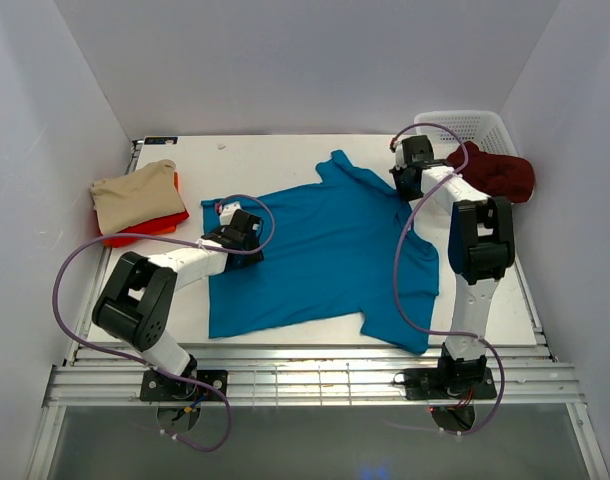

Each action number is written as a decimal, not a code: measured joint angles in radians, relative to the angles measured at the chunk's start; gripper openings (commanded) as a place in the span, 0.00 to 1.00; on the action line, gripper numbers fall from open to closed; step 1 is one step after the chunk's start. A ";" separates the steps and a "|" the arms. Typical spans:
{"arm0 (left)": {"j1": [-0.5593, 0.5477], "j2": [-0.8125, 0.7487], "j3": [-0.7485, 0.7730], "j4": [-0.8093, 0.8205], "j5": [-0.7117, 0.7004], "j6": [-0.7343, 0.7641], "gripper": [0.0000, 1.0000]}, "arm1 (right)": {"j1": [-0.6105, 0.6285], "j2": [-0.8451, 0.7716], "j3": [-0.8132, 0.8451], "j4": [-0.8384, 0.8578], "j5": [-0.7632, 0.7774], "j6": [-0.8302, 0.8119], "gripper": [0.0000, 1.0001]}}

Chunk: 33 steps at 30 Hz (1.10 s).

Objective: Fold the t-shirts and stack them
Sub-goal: Flatten out the tshirt

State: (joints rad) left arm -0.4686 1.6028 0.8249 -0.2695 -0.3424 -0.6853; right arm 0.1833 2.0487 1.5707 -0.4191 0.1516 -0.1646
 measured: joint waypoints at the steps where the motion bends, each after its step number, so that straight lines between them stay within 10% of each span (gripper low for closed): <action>1: 0.002 -0.001 0.000 -0.003 -0.002 0.004 0.61 | -0.009 0.024 0.019 0.000 0.003 -0.001 0.11; 18: 0.005 -0.003 -0.001 -0.018 -0.008 0.021 0.61 | -0.044 0.174 0.236 -0.029 0.248 -0.001 0.11; 23: 0.006 -0.004 0.000 -0.021 -0.010 0.029 0.61 | -0.035 0.174 0.232 -0.055 0.289 0.009 0.52; 33: 0.016 0.072 0.119 -0.094 -0.016 0.097 0.63 | -0.031 0.112 0.191 -0.030 0.216 0.014 0.57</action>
State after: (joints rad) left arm -0.4526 1.6749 0.9436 -0.3637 -0.3588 -0.5884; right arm 0.1528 2.1609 1.7618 -0.4488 0.3676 -0.1501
